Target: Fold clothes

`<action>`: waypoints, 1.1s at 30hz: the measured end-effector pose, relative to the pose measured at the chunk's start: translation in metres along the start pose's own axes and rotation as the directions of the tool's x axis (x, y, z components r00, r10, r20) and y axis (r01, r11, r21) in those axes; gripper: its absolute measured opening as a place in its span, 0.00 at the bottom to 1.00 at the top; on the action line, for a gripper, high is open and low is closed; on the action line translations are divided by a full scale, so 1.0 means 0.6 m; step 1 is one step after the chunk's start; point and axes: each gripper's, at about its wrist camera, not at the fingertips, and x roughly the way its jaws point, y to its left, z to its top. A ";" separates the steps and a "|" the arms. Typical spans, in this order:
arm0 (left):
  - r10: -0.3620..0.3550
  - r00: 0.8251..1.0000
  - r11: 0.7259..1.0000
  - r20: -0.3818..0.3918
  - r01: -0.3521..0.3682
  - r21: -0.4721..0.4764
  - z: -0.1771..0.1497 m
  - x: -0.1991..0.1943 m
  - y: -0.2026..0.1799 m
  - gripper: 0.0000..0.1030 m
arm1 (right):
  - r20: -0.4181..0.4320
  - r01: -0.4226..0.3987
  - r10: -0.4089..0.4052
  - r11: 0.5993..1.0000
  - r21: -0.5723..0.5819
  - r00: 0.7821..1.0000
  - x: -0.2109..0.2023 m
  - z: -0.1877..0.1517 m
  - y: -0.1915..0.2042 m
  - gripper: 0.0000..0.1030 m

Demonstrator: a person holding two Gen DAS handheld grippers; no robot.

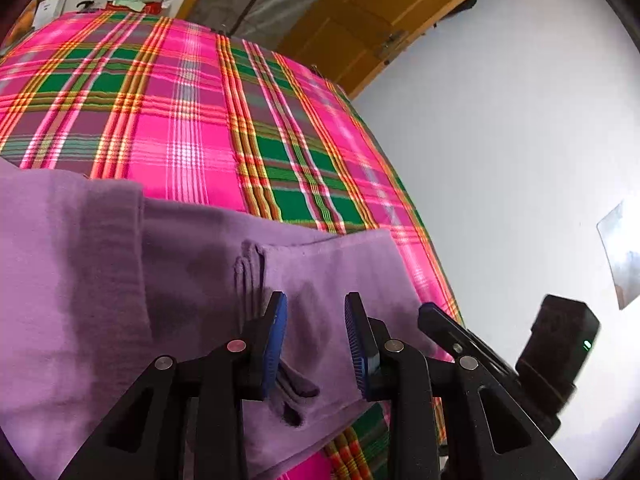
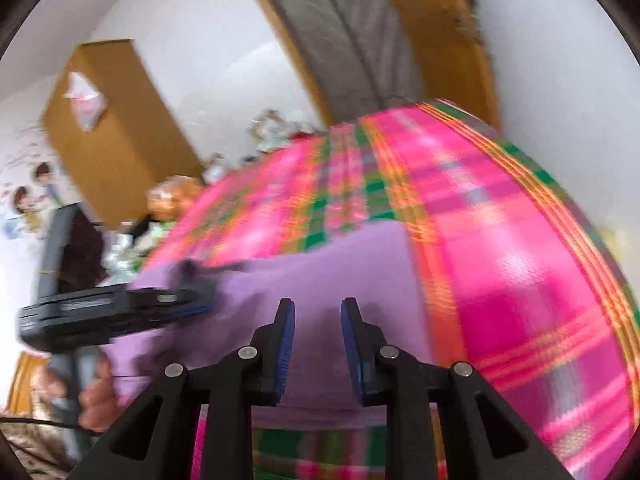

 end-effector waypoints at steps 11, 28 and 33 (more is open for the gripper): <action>0.070 0.996 0.997 -0.055 -0.069 0.032 -0.014 0.019 0.010 0.30 | -0.054 0.065 -0.068 0.996 -0.057 0.996 0.014 -0.025 -0.021 0.11; 0.064 0.998 0.995 0.010 -0.064 0.078 0.010 -0.010 -0.016 0.30 | -0.027 0.157 -0.163 0.977 -0.141 0.986 0.035 0.059 -0.013 0.07; 0.065 0.998 0.996 -0.024 -0.064 0.066 0.023 0.020 -0.017 0.30 | -0.072 0.132 -0.144 0.980 -0.151 0.987 0.081 0.098 -0.022 0.07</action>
